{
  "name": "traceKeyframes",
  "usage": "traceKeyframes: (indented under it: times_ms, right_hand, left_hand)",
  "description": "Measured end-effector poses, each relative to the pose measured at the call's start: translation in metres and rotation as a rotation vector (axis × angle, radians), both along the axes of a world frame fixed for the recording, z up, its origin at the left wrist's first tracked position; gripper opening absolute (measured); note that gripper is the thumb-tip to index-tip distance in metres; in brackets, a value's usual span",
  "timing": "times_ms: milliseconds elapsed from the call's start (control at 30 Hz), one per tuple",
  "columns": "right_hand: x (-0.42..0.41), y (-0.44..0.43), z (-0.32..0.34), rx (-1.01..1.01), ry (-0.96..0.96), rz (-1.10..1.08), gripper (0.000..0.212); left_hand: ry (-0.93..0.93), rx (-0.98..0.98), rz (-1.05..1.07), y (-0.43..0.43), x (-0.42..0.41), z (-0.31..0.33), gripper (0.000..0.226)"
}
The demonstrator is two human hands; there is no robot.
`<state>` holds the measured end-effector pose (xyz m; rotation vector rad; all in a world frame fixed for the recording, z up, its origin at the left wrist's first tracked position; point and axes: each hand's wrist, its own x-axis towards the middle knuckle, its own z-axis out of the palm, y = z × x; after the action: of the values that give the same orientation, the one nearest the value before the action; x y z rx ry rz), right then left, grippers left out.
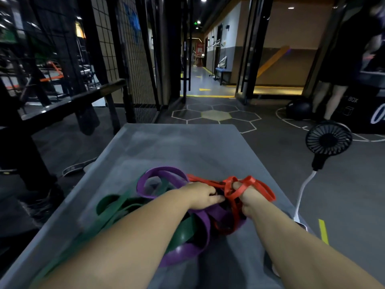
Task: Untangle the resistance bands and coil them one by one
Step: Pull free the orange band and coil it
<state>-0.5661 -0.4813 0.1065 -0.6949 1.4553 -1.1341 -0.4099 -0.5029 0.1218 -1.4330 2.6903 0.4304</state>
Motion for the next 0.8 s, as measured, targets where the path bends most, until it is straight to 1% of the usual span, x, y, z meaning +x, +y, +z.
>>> traceKeyframes:
  times_ms: [33,100,167,233,300,367,433,500,533,600,667,733,767,800]
  right_hand:
    - [-0.005,0.001,-0.002,0.010,0.017,0.003,0.024]
    - [-0.015,0.004,-0.005,0.002,0.017,0.014,0.025]
    - [-0.023,0.004,-0.012,-0.008,0.018,0.014,0.025]
    - [-0.025,0.009,-0.013,-0.017,0.066,0.013,0.023]
    - [-0.028,0.011,-0.014,-0.017,0.124,0.027,0.023]
    - [-0.029,0.011,-0.009,-0.070,0.131,0.073,0.025]
    - [-0.028,0.016,0.002,-0.080,0.135,0.087,0.015]
    - [-0.028,0.013,0.006,-0.031,0.165,0.042,0.029]
    - [-0.028,0.010,0.005,-0.039,0.173,0.021,0.033]
    - [-0.025,0.007,0.008,-0.049,0.176,-0.016,0.033]
    - [-0.022,0.000,0.015,-0.031,0.223,-0.060,0.035]
    - [-0.021,-0.001,0.025,-0.007,0.289,-0.086,0.035]
    - [-0.022,-0.003,0.027,-0.008,0.298,-0.110,0.034]
    - [-0.023,-0.001,0.029,-0.002,0.275,-0.106,0.032]
  left_hand:
    - [-0.047,-0.002,-0.010,0.000,-0.002,-0.005,0.055]
    - [-0.152,-0.066,-0.084,0.001,-0.004,-0.009,0.064]
    - [-0.207,-0.097,-0.143,0.001,-0.003,-0.010,0.062]
    - [-0.151,-0.101,-0.162,-0.003,-0.001,-0.006,0.049]
    - [-0.038,-0.096,-0.160,-0.009,0.001,0.006,0.037]
    - [0.110,-0.081,-0.142,-0.016,0.006,0.030,0.025]
    - [0.328,-0.025,-0.066,-0.020,0.015,0.063,0.012]
    - [0.561,0.046,0.006,-0.021,0.028,0.095,0.012]
    - [0.662,0.086,0.024,-0.019,0.034,0.110,0.010]
    - [0.806,0.155,0.039,-0.018,0.046,0.128,0.010]
    - [0.973,0.215,0.064,-0.017,0.055,0.136,0.011]
    - [1.273,0.338,0.139,-0.018,0.067,0.137,0.009]
    - [1.399,0.364,0.175,-0.022,0.075,0.137,0.016]
    - [1.446,0.341,0.213,-0.024,0.081,0.136,0.020]
